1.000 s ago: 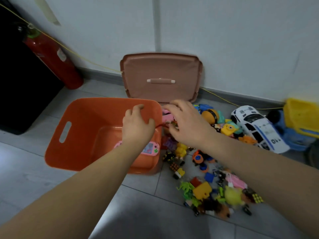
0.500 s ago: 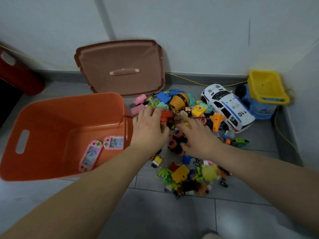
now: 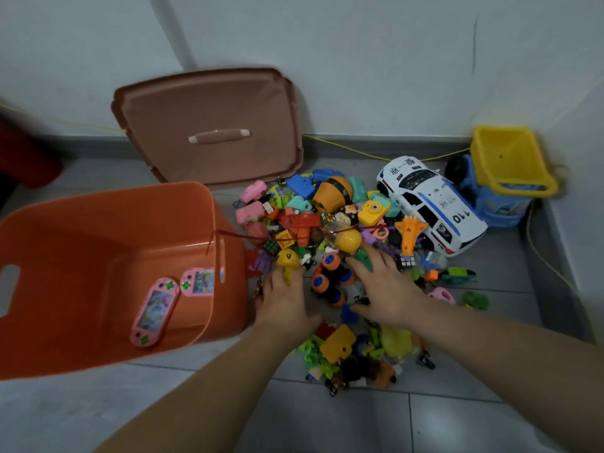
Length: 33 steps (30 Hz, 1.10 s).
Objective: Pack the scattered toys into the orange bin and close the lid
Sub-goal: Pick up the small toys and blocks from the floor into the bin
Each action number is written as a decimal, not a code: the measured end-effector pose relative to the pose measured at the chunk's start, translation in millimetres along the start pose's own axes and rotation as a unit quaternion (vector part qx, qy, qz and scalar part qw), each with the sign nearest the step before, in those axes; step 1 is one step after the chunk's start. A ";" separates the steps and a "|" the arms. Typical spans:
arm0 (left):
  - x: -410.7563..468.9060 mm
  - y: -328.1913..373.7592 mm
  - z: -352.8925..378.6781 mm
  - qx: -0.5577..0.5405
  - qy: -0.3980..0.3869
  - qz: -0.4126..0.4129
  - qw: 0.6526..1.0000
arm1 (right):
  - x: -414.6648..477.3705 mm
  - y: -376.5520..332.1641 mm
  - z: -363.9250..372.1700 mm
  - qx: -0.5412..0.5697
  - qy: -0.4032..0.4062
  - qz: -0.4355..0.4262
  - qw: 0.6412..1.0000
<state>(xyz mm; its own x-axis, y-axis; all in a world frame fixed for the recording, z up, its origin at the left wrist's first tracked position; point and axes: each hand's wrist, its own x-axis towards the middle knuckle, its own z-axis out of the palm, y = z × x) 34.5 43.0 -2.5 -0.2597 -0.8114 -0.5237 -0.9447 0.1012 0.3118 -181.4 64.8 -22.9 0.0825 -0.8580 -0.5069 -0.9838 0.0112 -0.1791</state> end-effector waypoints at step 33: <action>60.8 18.0 18.9 -0.087 -0.042 -0.111 0.989 | 89.7 4.0 -20.1 0.056 -0.020 0.020 0.998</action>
<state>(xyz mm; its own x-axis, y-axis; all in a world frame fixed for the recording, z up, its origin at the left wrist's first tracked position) -2.1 6.4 -43.6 -0.0728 -0.7506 -0.6567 -0.9337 -0.1802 0.3094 -181.2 -22.5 -52.1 0.0514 -0.8342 -0.5490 -0.9625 0.1052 -0.2500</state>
